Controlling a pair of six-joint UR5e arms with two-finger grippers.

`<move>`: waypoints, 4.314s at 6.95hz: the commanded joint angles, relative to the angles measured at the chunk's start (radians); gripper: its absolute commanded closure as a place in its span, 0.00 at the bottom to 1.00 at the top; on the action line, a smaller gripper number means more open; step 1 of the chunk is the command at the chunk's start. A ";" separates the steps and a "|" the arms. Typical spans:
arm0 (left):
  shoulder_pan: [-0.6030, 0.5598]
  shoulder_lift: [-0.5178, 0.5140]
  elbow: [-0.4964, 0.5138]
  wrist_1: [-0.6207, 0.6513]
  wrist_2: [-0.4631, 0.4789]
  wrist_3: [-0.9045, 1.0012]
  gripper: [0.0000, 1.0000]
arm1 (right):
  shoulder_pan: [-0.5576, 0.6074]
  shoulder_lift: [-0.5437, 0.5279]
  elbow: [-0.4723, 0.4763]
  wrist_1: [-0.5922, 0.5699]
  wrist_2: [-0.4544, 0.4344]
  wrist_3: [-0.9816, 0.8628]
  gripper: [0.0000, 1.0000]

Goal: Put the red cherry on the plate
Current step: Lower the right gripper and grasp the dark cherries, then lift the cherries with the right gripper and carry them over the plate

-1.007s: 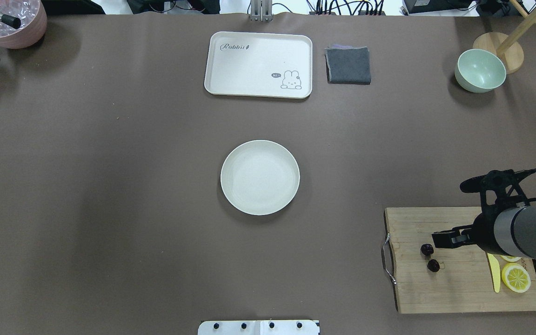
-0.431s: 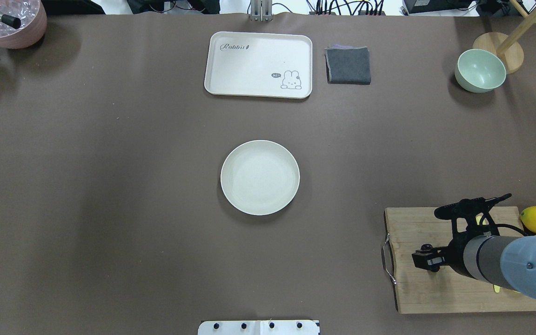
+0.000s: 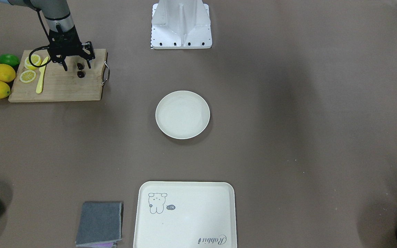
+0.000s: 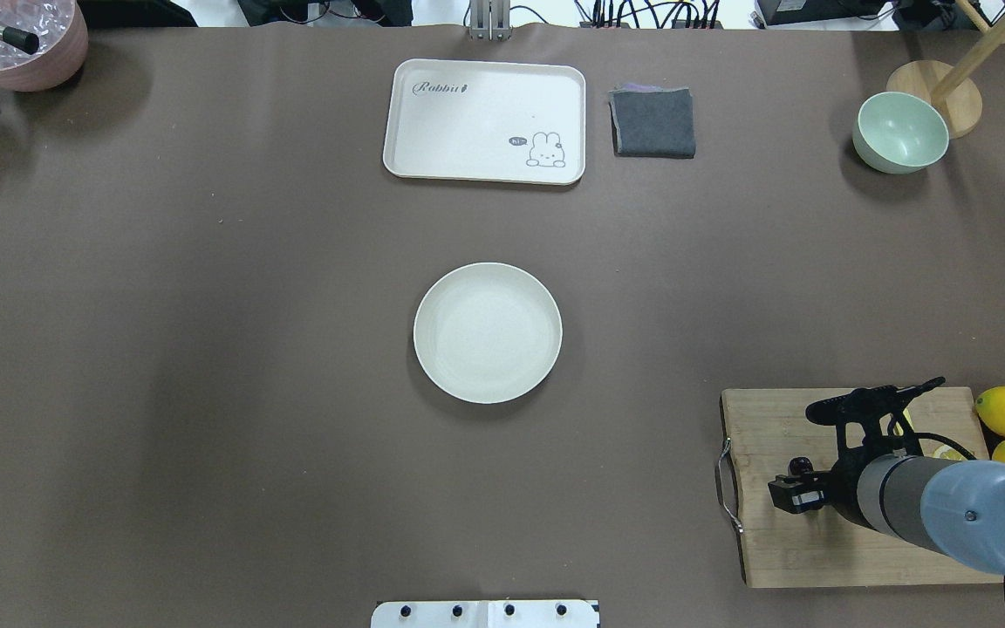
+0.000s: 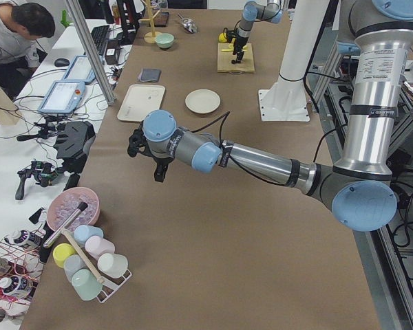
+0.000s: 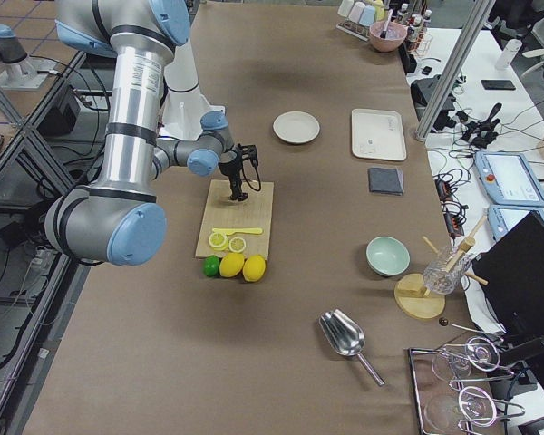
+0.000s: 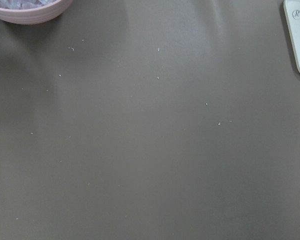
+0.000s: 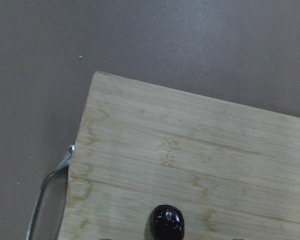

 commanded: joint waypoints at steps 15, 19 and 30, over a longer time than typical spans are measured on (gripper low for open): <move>0.000 -0.004 0.003 0.000 0.002 0.000 0.03 | 0.588 1.090 -0.249 -1.090 0.492 -0.360 1.00; -0.002 0.005 0.003 0.000 0.007 0.000 0.03 | 0.387 1.201 -0.587 -0.750 0.332 -0.123 1.00; -0.017 0.017 0.006 -0.002 0.013 0.003 0.03 | 0.169 1.183 -0.780 -0.513 0.102 0.040 0.37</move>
